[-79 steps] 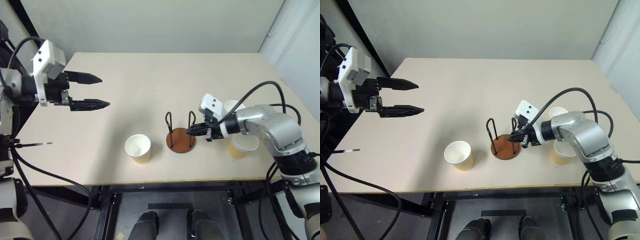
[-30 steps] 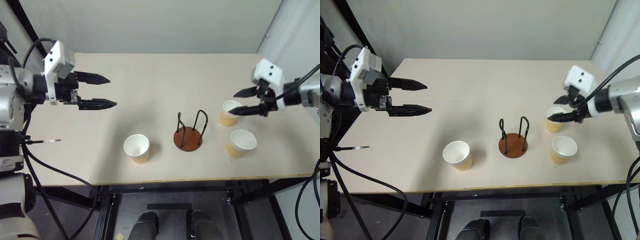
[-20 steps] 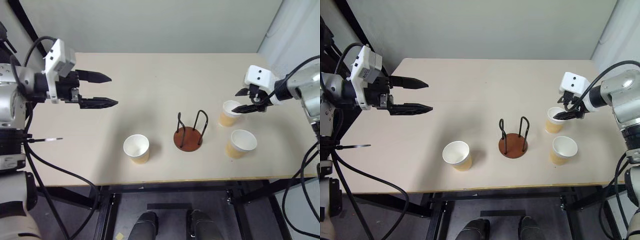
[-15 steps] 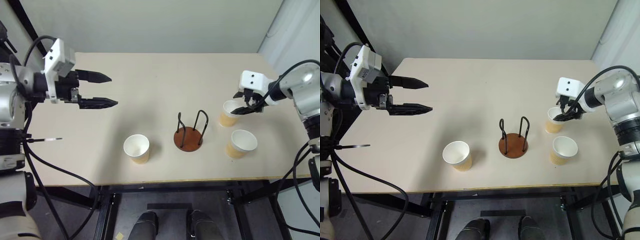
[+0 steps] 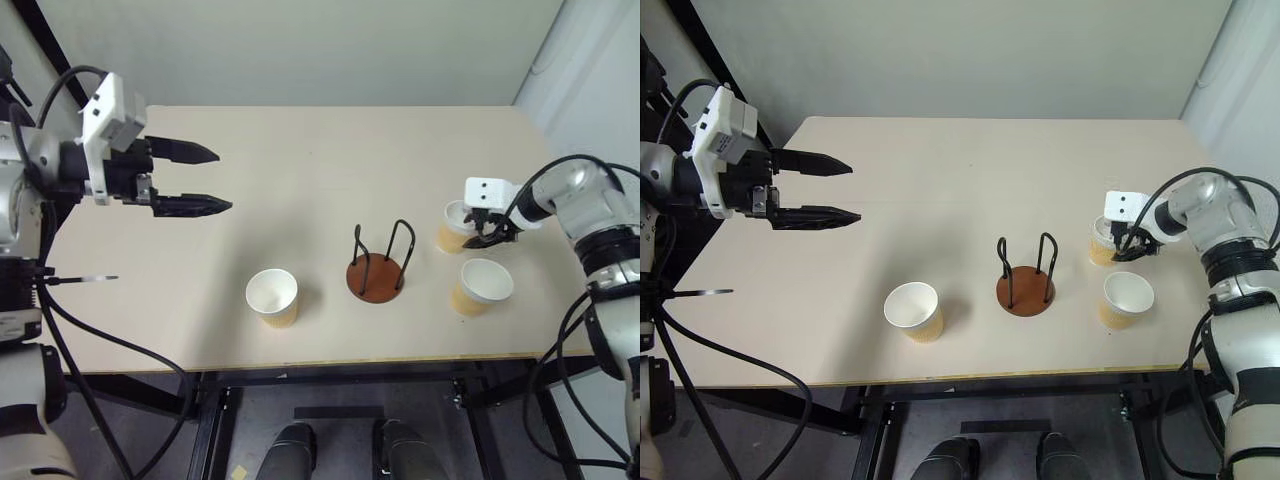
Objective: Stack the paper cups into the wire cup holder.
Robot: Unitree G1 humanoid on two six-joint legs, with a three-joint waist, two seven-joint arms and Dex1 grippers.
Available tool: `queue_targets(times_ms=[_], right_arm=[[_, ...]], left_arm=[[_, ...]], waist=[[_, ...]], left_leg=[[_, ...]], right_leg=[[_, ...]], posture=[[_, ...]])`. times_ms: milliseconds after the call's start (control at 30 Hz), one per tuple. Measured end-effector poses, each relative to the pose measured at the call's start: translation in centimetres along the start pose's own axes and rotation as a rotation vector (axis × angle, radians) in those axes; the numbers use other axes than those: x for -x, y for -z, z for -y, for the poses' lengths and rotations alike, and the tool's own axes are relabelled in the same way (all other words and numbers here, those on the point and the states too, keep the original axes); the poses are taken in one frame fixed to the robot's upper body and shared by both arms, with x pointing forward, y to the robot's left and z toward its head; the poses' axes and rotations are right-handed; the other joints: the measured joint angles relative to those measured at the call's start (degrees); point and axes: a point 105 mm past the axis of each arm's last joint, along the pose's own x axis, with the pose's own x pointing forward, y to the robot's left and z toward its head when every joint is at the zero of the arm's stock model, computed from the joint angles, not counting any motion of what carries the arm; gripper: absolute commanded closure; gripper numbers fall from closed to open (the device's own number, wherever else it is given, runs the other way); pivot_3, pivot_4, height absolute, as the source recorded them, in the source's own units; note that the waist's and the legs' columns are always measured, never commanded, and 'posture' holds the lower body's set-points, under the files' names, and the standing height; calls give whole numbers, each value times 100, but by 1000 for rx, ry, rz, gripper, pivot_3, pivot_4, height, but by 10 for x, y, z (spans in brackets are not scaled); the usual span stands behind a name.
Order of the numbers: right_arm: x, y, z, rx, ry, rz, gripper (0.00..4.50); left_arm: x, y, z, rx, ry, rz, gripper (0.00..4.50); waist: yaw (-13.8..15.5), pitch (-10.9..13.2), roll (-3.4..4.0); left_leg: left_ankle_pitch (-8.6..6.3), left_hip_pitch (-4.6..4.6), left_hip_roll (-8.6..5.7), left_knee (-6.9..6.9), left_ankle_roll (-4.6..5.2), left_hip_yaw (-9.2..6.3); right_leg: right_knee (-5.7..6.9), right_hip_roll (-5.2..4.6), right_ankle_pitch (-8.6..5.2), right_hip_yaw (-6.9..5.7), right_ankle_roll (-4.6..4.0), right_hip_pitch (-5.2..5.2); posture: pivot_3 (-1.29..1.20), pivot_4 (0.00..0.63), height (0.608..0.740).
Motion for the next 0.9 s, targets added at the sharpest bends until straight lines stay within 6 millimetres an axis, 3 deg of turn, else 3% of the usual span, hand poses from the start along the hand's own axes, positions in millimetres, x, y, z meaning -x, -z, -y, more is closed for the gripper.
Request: queue_targets(times_ms=[167, 267, 367, 500, 567, 633, 733, 900], right_arm=[[2, 0, 5, 18, 20, -17, 4464], [3, 0, 4, 25, 6, -13, 4464], [16, -8, 6, 45, 1, 21, 4464], [60, -47, 10, 149, 38, 139, 4464], [84, -85, -1, 270, 32, 226, 4464], [95, -109, -13, 354, 23, 272, 4464], [103, -133, -29, 402, -3, 324, 4464], [104, -157, -49, 474, -41, 368, 4464]], left_arm=[[0, 0, 0, 0, -1, 0, 0], [0, 0, 0, 0, -2, 0, 0], [0, 0, 0, 0, -2, -1, 0], [0, 1, -1, 1, -4, -2, 0], [0, 1, -1, 2, -4, -1, 0], [-3, 3, -1, 7, 3, 4, 0], [-9, 4, -1, 23, 23, 19, 0], [-14, -14, 6, -29, 92, 55, 0]], waist=[[6, 1, 2], [4, 1, 2], [5, 4, 7], [-2, 6, 10], [-11, 6, 9], [-19, 4, 6], [-25, 4, 6], [-24, 4, 6]], left_leg=[[-8, 0, 0, -1, -12, 0], [-11, 0, 0, -1, -16, 0], [-12, -4, 0, -6, -17, 0], [-13, -3, 2, -23, -20, 1], [-14, 0, 7, -31, -22, 1], [-15, 4, 10, -32, -23, 0], [-12, 1, 9, -24, -23, 0], [-7, 0, 7, -14, -19, 0]], right_leg=[[-1, 0, 0, -1, -1, 0], [-2, 0, 0, -1, -1, 0], [-2, 0, 0, 0, -1, -5], [-4, 1, -6, -4, -10, -9], [-4, 4, -14, -11, -22, -10], [-3, 8, -17, -12, -27, -8], [-2, 8, -17, -12, -27, -7], [-2, 8, -17, -11, -27, -4]], posture=[[0, 150, 740], [0, 150, 740], [0, 150, 740], [0, 150, 740], [0, 150, 740], [0, 150, 740], [0, 150, 740], [0, 150, 740]])
